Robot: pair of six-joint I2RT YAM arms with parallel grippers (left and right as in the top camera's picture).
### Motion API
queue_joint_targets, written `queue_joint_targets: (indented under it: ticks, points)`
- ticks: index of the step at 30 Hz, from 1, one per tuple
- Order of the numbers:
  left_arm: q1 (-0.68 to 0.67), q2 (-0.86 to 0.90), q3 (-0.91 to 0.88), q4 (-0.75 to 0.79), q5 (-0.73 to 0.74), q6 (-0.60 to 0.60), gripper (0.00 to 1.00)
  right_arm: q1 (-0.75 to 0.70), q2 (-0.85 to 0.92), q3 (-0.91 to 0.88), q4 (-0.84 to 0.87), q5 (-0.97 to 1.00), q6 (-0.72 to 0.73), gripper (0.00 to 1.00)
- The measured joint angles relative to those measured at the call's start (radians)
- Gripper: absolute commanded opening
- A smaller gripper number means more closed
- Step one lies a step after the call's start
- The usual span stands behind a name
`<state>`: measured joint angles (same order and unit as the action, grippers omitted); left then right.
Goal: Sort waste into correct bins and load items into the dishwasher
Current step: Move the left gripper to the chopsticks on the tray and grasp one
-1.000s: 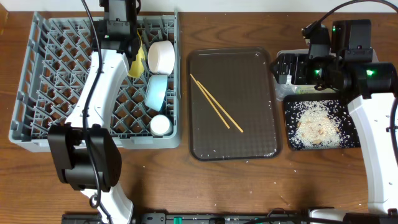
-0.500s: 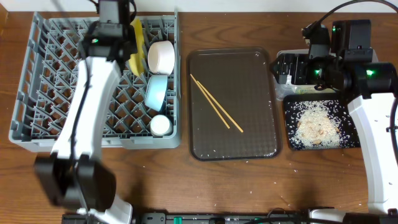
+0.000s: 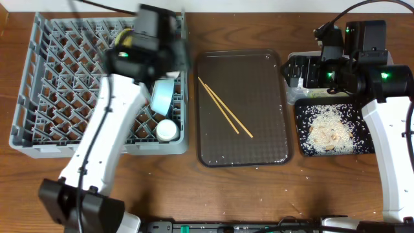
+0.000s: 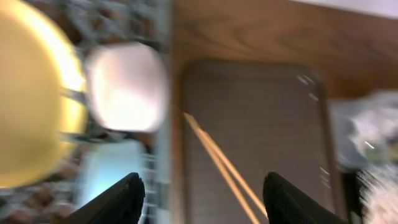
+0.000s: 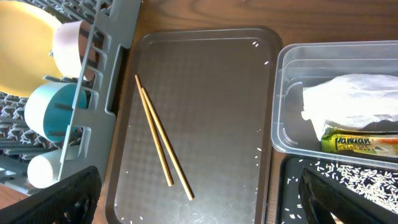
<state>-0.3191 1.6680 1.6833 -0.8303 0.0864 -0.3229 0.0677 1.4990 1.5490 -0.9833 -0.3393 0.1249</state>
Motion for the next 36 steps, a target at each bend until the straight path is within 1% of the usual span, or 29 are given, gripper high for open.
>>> queue_joint_targets:
  ticks: [3,4,5,6,7,9,14,18,20,23,29,36]
  points:
    - [-0.077,0.039,-0.006,0.002,0.015,-0.081,0.64,0.0,0.0,0.0,0.0,0.0,0.0,0.99]
    - [-0.097,0.058,-0.01,0.002,0.018,-0.107,0.65,0.0,0.0,0.0,0.0,0.0,0.0,0.99]
    - [-0.112,0.079,-0.014,0.002,0.02,-0.129,0.69,0.0,0.0,0.0,0.0,0.0,0.0,0.99]
    - [-0.128,0.11,-0.018,0.002,0.02,-0.156,0.76,0.0,0.0,0.0,0.0,0.0,0.0,0.99]
    - [-0.141,0.143,-0.021,0.004,0.021,-0.179,0.81,0.0,0.0,0.0,0.0,0.0,0.0,0.99]
    - [-0.162,0.201,-0.023,0.013,0.021,-0.224,0.84,0.0,0.0,0.0,0.0,0.0,0.0,0.99]
    - [-0.22,0.345,-0.033,0.09,0.031,-0.301,0.84,0.0,0.0,0.0,0.0,0.0,0.0,0.99]
    - [-0.269,0.409,-0.037,0.139,0.037,-0.327,0.8,0.0,0.0,0.0,0.0,0.0,0.0,0.99]
    - [-0.289,0.428,-0.037,0.158,0.039,-0.34,0.79,0.0,0.0,0.0,0.0,0.0,0.0,0.99]
    - [-0.303,0.452,-0.037,0.176,0.038,-0.362,0.79,0.0,0.0,0.0,0.0,0.0,0.0,0.99]
    - [-0.303,0.504,-0.037,0.18,0.037,-0.408,0.77,0.0,0.0,0.0,0.0,0.0,0.0,0.99]
    - [-0.314,0.507,-0.038,0.181,0.012,-0.459,0.77,0.0,0.0,0.0,0.0,0.0,0.0,0.99]
